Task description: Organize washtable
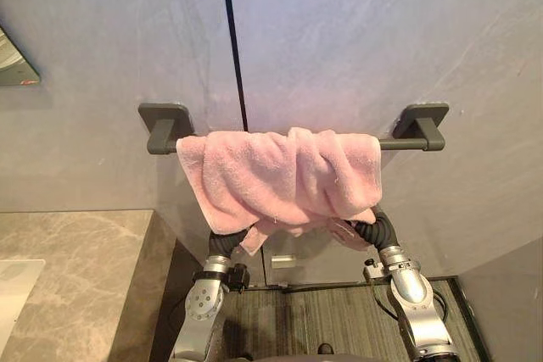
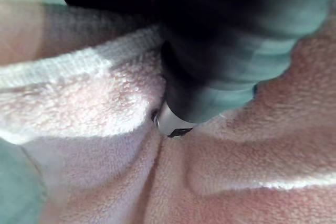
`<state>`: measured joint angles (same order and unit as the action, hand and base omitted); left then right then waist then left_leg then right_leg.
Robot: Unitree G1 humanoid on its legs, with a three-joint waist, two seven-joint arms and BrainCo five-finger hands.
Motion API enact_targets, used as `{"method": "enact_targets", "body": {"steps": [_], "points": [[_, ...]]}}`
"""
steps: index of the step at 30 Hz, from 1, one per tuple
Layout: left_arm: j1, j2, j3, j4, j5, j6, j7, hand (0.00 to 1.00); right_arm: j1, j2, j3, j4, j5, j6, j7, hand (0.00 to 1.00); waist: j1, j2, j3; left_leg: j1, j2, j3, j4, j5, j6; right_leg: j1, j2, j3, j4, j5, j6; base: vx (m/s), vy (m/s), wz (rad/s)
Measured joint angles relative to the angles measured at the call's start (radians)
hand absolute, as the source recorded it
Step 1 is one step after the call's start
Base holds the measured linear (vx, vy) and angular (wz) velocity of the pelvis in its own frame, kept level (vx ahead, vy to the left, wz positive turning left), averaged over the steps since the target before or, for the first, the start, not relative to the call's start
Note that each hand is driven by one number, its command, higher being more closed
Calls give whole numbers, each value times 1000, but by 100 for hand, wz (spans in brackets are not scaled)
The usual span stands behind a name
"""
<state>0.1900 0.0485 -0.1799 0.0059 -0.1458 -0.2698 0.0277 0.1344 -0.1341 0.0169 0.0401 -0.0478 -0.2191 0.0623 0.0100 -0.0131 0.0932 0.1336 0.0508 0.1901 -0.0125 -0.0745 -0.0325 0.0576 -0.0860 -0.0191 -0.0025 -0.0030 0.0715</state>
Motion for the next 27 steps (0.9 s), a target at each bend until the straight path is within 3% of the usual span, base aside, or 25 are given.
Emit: {"method": "enact_targets", "body": {"steps": [9, 27], "points": [[-13, 0, -12, 1, 0, 2, -10, 100, 2, 11, -26, 10, 8, -1, 0, 100, -24, 3, 2, -14, 0, 0, 16, -7, 1, -8, -2, 2, 1, -1, 1, -3, -2, 0], [-13, 5, -21, 135, -23, 22, -27, 100, 1, 52, -50, 160, 19, -4, 0, 100, -26, 15, 0, -15, -1, -24, 18, -4, -2, 4, -2, -30, -1, -2, 2, -28, -21, 4]]}}
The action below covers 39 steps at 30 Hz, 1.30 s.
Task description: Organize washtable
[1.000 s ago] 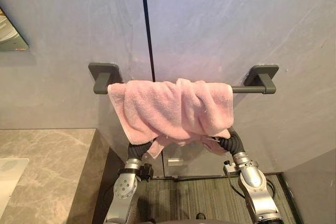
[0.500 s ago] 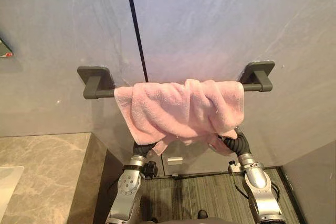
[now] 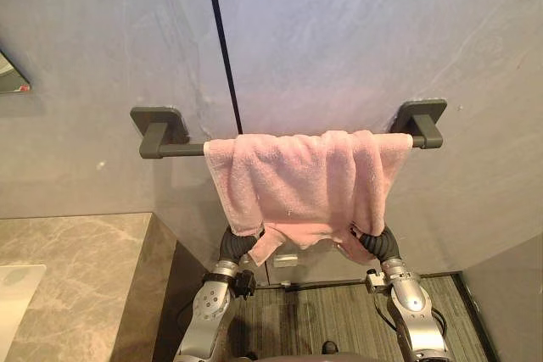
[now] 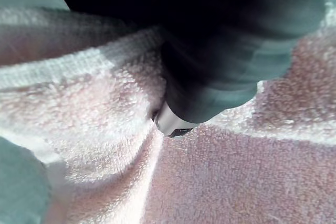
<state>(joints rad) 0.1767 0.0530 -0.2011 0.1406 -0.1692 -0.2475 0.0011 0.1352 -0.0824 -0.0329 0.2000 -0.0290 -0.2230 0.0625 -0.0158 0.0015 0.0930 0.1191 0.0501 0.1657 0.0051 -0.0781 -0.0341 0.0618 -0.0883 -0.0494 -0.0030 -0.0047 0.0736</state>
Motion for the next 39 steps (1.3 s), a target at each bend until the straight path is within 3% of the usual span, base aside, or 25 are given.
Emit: {"method": "enact_targets", "body": {"steps": [11, 22, 23, 24, 39], "points": [[-3, -10, 61, 46, -74, -5, 2, 100, -33, 38, 38, 70, 0, -3, 2, 100, 3, 1, -3, 1, 0, -30, -10, 8, -5, 14, 0, -31, -18, 2, -3, -35, -24, 8], [-63, -17, 79, 144, -55, -34, 5, 100, -70, 47, 39, 137, -1, -11, -1, 100, 2, -5, -6, 28, 1, -30, -44, 21, -8, 41, 3, -37, -36, 2, -3, -4, -3, 0], [-64, -17, 79, 146, -55, -34, 6, 100, -70, 48, 39, 138, -1, -11, -1, 0, 2, -6, -5, 29, 1, -30, -44, 21, -8, 41, 3, -36, -36, 2, -3, -52, -17, 0], [-65, -18, 80, 147, -55, -34, 9, 0, -69, 52, 39, 140, -1, -11, -6, 0, 2, -7, -4, 29, 1, -30, -44, 21, -8, 40, 3, -36, -36, 2, -3, -76, -21, 0], [-56, -9, 115, 168, -54, -30, 72, 0, -42, 56, 26, 187, -2, 14, -85, 0, -1, -25, -8, 35, 1, -28, -62, 22, -10, 55, 6, -34, -69, 9, -3, -12, -13, 0]]}}
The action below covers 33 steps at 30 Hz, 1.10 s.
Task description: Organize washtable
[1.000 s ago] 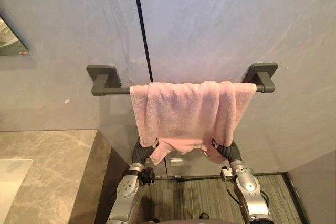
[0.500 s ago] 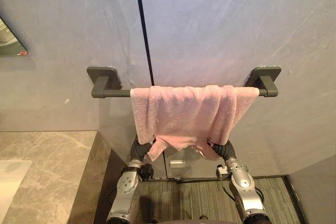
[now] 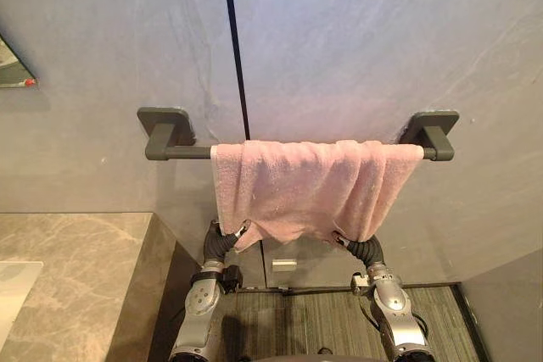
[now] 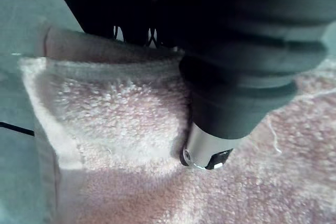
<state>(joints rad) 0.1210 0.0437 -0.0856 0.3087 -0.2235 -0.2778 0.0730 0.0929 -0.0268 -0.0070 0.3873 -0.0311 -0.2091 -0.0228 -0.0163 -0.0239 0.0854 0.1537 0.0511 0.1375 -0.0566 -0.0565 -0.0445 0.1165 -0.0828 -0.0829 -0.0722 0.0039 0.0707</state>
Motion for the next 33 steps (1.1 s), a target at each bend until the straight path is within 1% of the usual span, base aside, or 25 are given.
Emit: {"method": "enact_targets", "body": {"steps": [2, 4, 7, 12, 20, 23, 27, 33], "points": [[10, 0, 1, 2, 0, 7, 8, 0, 16, 0, -10, 25, -1, 5, -4, 0, 1, 0, 0, 0, 0, 0, 1, 0, 0, 0, 0, 1, 0, 0, 0, 0, 0, 0], [25, 0, 3, 28, -1, 20, 25, 0, 42, 0, -17, 31, -1, 23, -18, 0, 0, 0, 0, 0, 0, 0, 1, 0, 0, 0, 0, 1, 0, 0, 0, -9, -16, -1], [61, 0, 10, 47, -2, 40, 41, 0, 70, 0, -29, 31, -1, 23, -26, 0, -6, 0, 0, 0, 1, 1, 2, 0, 0, 0, 0, 3, 2, 0, 0, -45, -27, 0], [105, 0, 11, 47, -2, 47, 41, 0, 109, 0, -32, 30, 0, 23, -40, 0, -20, 0, 1, 1, 3, 3, 10, -1, -1, -4, 0, 8, 13, 1, -1, -61, -26, -2], [123, 1, 19, 47, -2, 50, 41, 0, 143, 0, -39, 29, 15, 23, -43, 0, -22, 7, 1, -3, 7, 12, 20, -3, -3, -14, 3, 20, 20, 3, -2, -4, -3, -3], [138, -1, 28, 46, -2, 53, 40, 0, 159, 3, -70, 24, 26, 23, -50, 0, -21, 13, 2, -2, 9, 15, 21, -3, -3, -15, 5, 22, 30, 2, -3, -14, -16, -2], [167, -1, 69, 16, -5, 57, 41, 0, 198, 10, -116, -29, 41, 25, -76, 0, -19, 18, 3, 1, 17, 16, 26, -3, -3, -13, 5, 22, 40, 1, -4, -49, -25, 0], [228, -35, 138, -136, -36, 57, 43, 0, 284, 22, -190, -189, 62, 40, -111, 0, -8, 21, 0, 21, 21, 25, 32, -14, -7, -15, -1, 15, 113, -47, -2, -74, -21, 3]]}}
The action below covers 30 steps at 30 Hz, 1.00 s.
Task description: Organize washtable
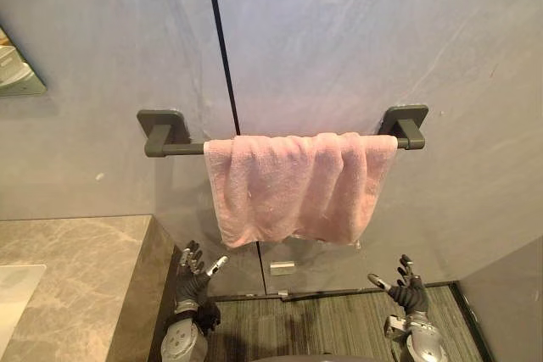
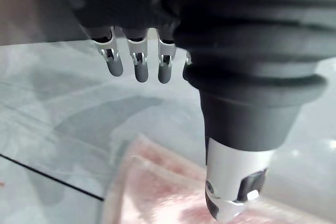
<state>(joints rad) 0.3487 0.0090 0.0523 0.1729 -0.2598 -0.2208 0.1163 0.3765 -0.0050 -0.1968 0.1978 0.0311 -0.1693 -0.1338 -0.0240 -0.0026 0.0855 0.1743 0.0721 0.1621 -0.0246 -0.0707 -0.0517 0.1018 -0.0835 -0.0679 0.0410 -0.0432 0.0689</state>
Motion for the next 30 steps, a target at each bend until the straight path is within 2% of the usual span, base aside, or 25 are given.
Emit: {"method": "enact_targets", "body": {"steps": [7, 11, 14, 15, 20, 22, 26, 28, 30], "points": [[54, -2, 103, -272, -24, -3, 23, 0, 42, 3, -105, -294, 0, 2, -40, 0, 13, 10, -21, 8, 1, 3, 17, -10, 2, 0, -10, -10, 37, -25, 2, -2, -1, 1], [66, -2, 139, -480, -43, -13, 45, 0, 42, 26, -164, -538, -1, -5, -69, 0, 15, 7, -24, 8, 5, 5, 40, -27, -5, -1, -9, -11, 62, -47, 1, 0, 0, 0], [65, -2, 139, -628, -46, -45, 63, 0, 17, 40, -170, -695, -3, -42, -86, 0, 14, 5, -41, 9, 10, 7, 42, -31, -9, -1, -4, -10, 63, -52, -2, 12, -19, -2], [60, -2, 138, -670, -52, -69, 62, 0, -12, 40, -173, -741, -6, -72, -86, 0, 11, 7, -50, 11, 11, 7, 42, -31, -9, -1, -3, -8, 64, -52, -3, 13, -26, -4], [19, -2, 141, -789, -106, -120, 58, 0, -154, 36, -186, -808, 31, -177, -78, 0, 9, 11, -53, 17, 13, 4, 43, -32, -10, 0, 7, 11, 66, -51, -4, -27, -18, -4], [0, 3, 137, -837, -169, -143, 32, 0, -205, 23, -136, -826, 129, -224, -32, 0, 6, 17, -54, 17, 11, 4, 44, -32, -9, -1, 10, 15, 63, -48, -6, -51, -28, -4], [-31, 54, 60, -889, -246, -165, -36, 0, -268, -57, 42, -844, 232, -258, 58, 0, -8, 29, -56, 17, 5, 3, 44, -32, -9, -3, 11, 18, 59, -46, -5, -33, -3, -1], [-58, 82, -15, -891, -285, -172, -75, 0, -292, -81, 137, -848, 303, -265, 110, 0, -10, 35, -55, 17, 5, 3, 44, -32, -9, -5, 11, 19, 59, -44, -5, -11, -5, -2], [-92, 113, -134, -891, -349, -170, -145, 0, -314, -115, 270, -848, 435, -264, 198, 0, -14, 42, -55, 13, 3, 6, 43, -32, -8, -12, 12, 26, 58, -42, -5, -17, -5, -8]]}}
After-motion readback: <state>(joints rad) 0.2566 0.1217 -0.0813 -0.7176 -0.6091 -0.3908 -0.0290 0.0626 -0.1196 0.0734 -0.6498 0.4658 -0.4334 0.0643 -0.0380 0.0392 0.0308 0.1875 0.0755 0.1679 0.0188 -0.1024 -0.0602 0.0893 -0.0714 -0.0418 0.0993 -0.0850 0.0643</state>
